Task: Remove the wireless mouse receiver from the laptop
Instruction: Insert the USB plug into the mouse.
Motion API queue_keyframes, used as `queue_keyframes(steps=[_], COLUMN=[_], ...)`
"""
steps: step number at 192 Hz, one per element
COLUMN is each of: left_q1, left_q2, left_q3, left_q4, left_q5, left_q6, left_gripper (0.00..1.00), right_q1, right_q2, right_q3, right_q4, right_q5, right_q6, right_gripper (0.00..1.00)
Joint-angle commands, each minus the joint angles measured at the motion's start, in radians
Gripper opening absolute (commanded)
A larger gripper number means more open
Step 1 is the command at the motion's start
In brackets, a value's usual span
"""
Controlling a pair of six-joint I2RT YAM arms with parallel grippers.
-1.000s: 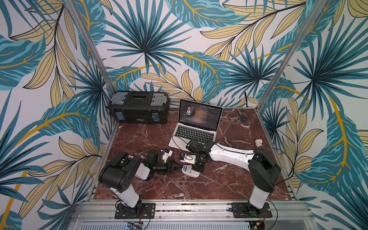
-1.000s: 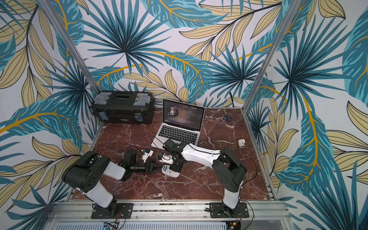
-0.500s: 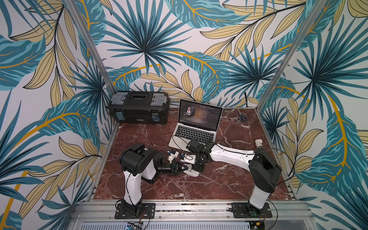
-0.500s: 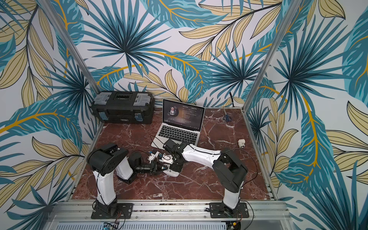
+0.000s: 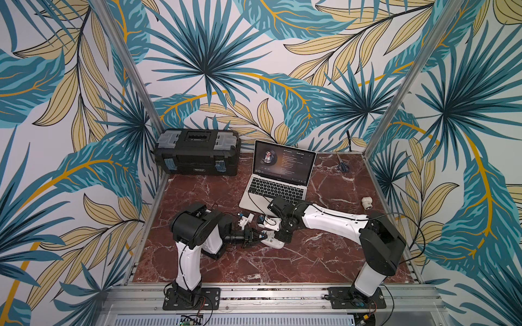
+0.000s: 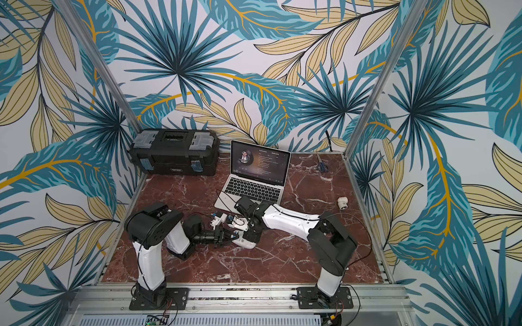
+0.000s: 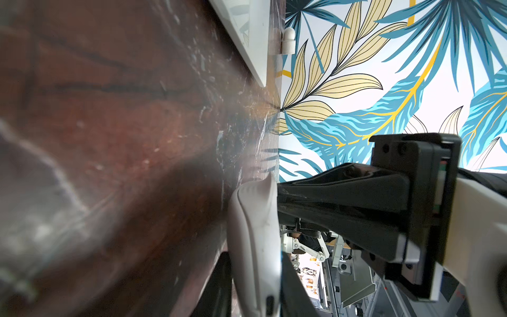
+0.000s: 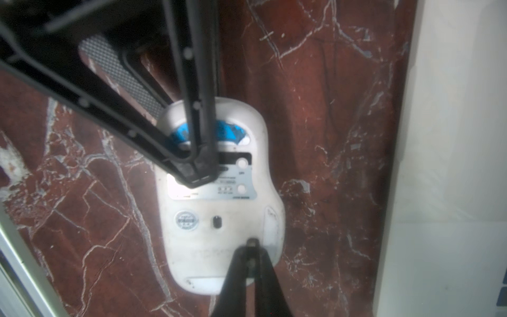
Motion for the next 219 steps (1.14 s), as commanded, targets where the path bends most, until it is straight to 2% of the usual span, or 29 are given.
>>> queue_keyframes(steps=[1, 71, 80, 92, 134, 165, 184, 204, 219], left_q1=[-0.005, -0.004, -0.005, -0.004, -0.009, -0.010, -0.011, -0.012, -0.015], left_q2=[-0.032, -0.164, -0.168, -0.170, -0.182, -0.216, -0.234, -0.243, -0.243], left_q3=[0.018, 0.042, 0.044, 0.044, 0.042, 0.041, 0.042, 0.045, 0.045], left_q4=[0.107, 0.094, 0.100, 0.101, 0.107, 0.107, 0.107, 0.107, 0.107], left_q5=[-0.013, -0.030, -0.030, -0.030, -0.033, -0.036, -0.046, -0.050, -0.051], left_q6=[-0.058, -0.112, -0.117, -0.119, -0.125, -0.132, -0.137, -0.139, -0.141], left_gripper=[0.00, 0.00, 0.00, 0.00, 0.00, 0.00, 0.00, 0.00, 0.00], right_q1=[-0.013, -0.013, -0.012, -0.012, -0.018, -0.017, -0.018, -0.018, -0.017], right_q2=[-0.038, -0.095, -0.106, -0.123, -0.150, -0.160, -0.156, -0.160, -0.167], right_q3=[-0.013, 0.027, 0.031, 0.035, 0.052, 0.056, 0.059, 0.062, 0.064], right_q4=[-0.042, -0.103, -0.106, -0.111, -0.129, -0.136, -0.137, -0.136, -0.135], right_q5=[-0.046, -0.049, -0.047, -0.045, -0.044, -0.056, -0.047, -0.051, -0.049], right_q6=[-0.017, -0.017, -0.019, -0.022, -0.022, -0.019, -0.016, -0.016, -0.023], right_gripper=[0.00, 0.00, 0.04, 0.04, 0.00, 0.01, 0.05, 0.24, 0.28])
